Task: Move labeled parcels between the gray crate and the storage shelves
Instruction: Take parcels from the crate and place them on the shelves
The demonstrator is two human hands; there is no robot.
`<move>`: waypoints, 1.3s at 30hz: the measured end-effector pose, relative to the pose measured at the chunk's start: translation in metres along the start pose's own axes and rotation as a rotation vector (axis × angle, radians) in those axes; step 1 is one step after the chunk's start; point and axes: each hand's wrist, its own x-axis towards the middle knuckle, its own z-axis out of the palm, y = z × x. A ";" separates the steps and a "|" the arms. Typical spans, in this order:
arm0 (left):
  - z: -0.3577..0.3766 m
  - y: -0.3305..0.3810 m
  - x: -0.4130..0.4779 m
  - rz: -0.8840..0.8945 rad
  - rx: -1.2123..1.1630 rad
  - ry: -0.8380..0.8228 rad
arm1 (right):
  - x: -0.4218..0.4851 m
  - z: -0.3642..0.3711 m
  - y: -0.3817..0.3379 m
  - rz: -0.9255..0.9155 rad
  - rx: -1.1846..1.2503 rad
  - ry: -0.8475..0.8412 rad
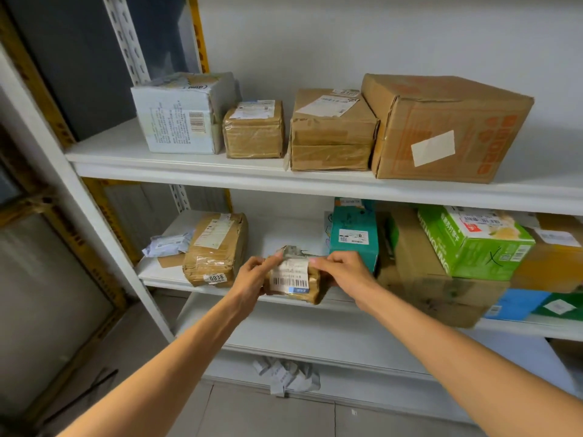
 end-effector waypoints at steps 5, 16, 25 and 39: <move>-0.031 -0.023 0.003 0.047 0.031 0.089 | 0.011 0.037 0.018 -0.004 0.016 -0.026; -0.112 0.014 0.056 0.170 0.166 0.337 | 0.099 0.127 -0.035 -0.034 0.071 -0.073; -0.187 0.027 0.121 0.126 0.228 0.474 | 0.179 0.210 -0.039 0.033 0.186 -0.091; -0.192 0.032 0.115 0.077 0.609 0.436 | 0.163 0.203 -0.038 -0.021 -0.105 -0.169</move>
